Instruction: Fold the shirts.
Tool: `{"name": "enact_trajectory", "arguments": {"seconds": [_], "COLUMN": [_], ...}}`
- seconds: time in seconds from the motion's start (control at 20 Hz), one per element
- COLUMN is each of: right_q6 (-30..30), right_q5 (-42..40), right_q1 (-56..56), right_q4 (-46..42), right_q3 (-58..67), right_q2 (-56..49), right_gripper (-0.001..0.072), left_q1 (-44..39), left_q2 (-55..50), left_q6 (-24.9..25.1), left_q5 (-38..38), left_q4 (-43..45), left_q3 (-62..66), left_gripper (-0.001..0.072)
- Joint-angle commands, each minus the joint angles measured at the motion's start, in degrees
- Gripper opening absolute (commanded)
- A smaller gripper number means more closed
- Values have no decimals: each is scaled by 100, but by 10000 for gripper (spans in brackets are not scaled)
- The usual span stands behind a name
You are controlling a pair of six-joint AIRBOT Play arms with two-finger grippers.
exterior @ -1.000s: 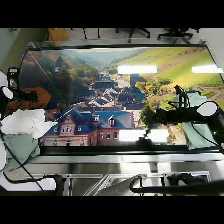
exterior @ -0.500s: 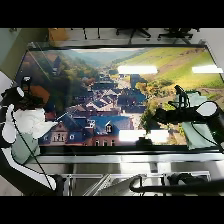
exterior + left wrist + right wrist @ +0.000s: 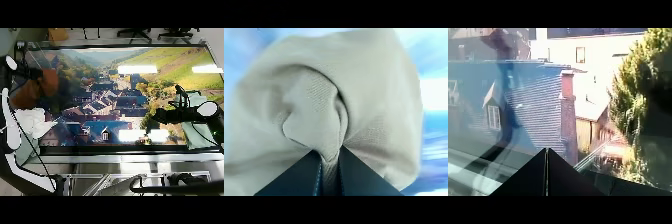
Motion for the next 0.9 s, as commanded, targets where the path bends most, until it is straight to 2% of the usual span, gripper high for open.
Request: {"name": "enact_trajectory", "arguments": {"seconds": [0.0,0.1,0.2,0.45,0.5,0.55,0.6,0.7,0.8,0.85], "right_q6": [2,2,0,0,-2,-2,-2,-61,-315,-452], "right_q5": [-11,-9,0,13,13,11,2,-7,-2,7], "right_q1": [-2,-4,-4,-4,-7,-13,-15,-35,-184,-273], "right_q4": [2,2,0,-2,0,0,-2,-4,-4,-4], "right_q3": [0,0,-2,0,0,0,22,205,485,608], "right_q2": [-7,-11,-11,-46,-50,-48,-48,-83,-197,-306], "right_gripper": [20,20,21,29,73,255,373,365,367,378], "left_q1": [-767,-1325,-2044,-3790,-4019,-4179,-4212,-3974,-3405,-3080], "left_q2": [857,1353,1738,1794,1683,1547,1425,1335,1473,1633], "left_q6": [-22,-133,-234,-420,-490,-697,-990,-1104,-1113,-1130], "left_q5": [-1054,-1182,-1095,-111,92,184,76,-763,-1840,-2124], "left_q4": [-1563,-2164,-2269,-2264,-2267,-2269,-2269,-2269,-2262,-2264], "left_q3": [289,-286,-1049,-2826,-3021,-3112,-3071,-2699,-2258,-2221], "left_gripper": [11,11,11,21,142,549,660,659,659,659]}}
